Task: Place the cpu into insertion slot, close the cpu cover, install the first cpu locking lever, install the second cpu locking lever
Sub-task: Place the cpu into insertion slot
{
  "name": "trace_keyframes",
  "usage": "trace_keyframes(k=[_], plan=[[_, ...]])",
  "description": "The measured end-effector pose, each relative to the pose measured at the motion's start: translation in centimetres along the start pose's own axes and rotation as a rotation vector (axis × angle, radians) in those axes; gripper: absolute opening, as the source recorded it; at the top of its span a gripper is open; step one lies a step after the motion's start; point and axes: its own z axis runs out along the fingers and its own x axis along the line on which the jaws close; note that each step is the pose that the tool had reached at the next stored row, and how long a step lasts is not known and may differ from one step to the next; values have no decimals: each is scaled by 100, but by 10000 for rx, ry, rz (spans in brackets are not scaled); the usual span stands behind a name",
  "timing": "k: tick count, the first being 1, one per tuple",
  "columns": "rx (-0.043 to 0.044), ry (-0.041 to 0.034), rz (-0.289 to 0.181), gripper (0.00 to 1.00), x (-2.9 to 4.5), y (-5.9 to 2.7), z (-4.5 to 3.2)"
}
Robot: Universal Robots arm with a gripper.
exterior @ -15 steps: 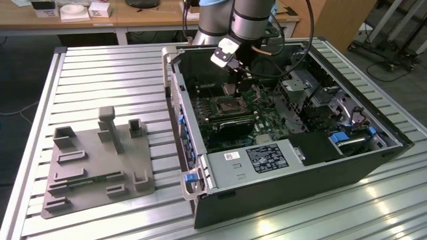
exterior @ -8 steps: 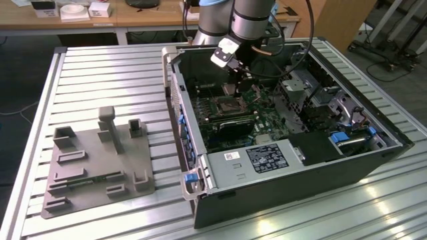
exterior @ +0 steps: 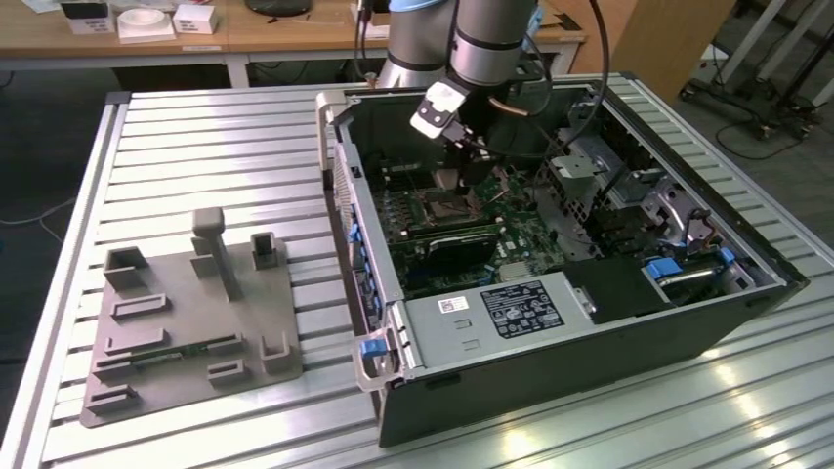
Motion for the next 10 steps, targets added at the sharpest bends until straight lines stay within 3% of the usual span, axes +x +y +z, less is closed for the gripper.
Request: trace_keyframes(k=[10], plan=[[15,-1,-2,54,-1,36,182]])
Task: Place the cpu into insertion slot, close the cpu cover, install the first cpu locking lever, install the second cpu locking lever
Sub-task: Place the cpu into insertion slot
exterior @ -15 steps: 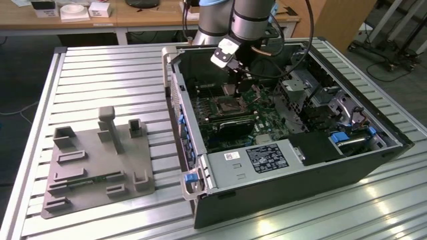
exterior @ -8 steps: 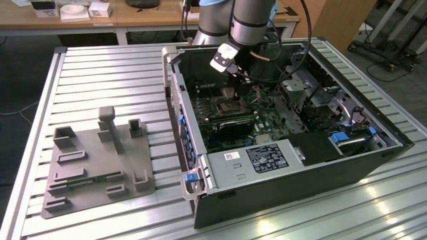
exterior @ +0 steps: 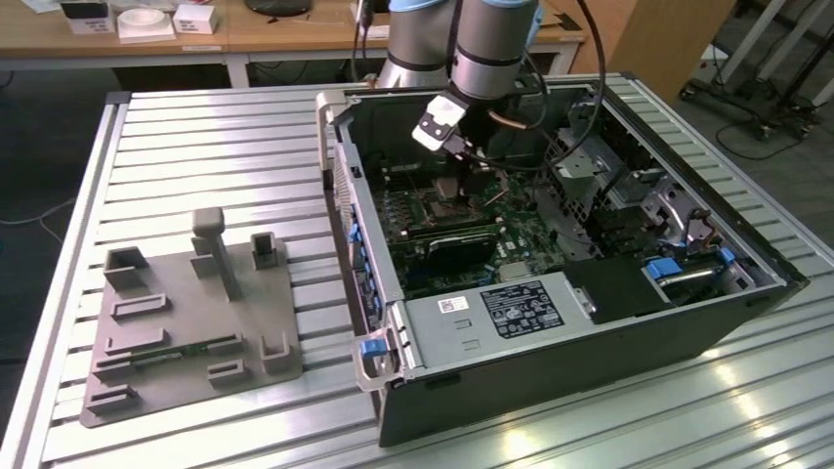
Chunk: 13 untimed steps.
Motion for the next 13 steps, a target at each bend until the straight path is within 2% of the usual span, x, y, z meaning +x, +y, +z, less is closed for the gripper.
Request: trace_keyframes(k=[5,13], plan=[[12,0,48,54,-3,-3,91],[38,-1,49,54,-6,-8,189]])
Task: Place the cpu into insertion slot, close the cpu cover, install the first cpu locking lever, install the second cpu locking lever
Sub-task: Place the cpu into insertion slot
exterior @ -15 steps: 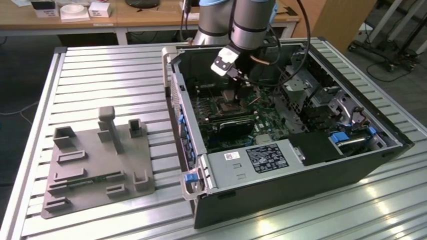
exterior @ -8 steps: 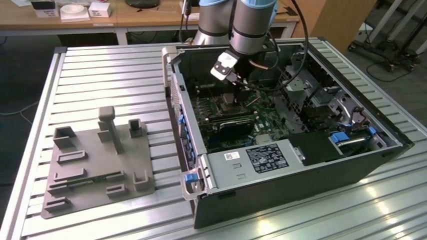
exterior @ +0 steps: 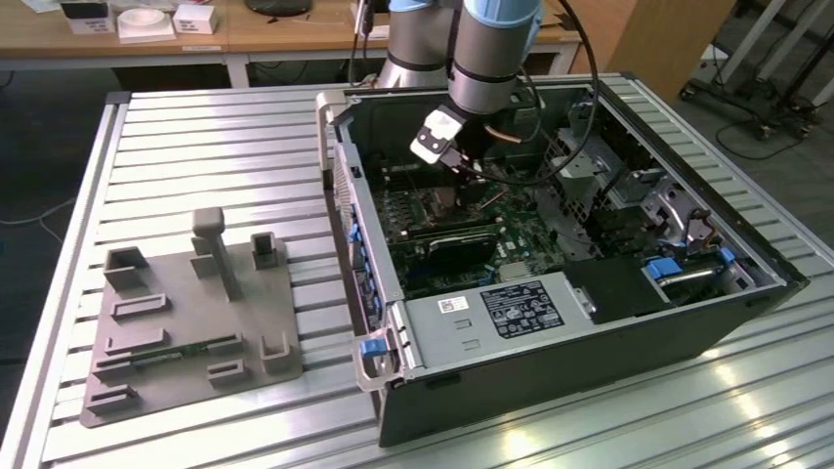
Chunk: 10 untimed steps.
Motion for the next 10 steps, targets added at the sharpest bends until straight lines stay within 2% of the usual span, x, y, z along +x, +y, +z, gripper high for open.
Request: trace_keyframes(k=[10], plan=[[15,-5,1,54,1,-23,79]])
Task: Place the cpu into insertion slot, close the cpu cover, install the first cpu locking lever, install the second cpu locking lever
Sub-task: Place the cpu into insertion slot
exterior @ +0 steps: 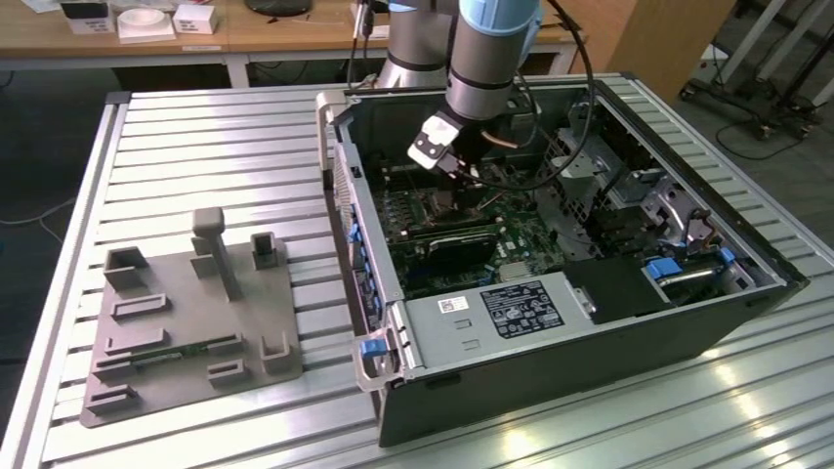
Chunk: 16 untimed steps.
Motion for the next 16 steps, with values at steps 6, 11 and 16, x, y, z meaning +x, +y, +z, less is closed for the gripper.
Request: trace_keyframes(k=[6,11,16], plan=[[0,0,5,54,0,-1,26],[-2,-1,71,54,2,-1,31],[-3,2,75,54,2,-1,34]])
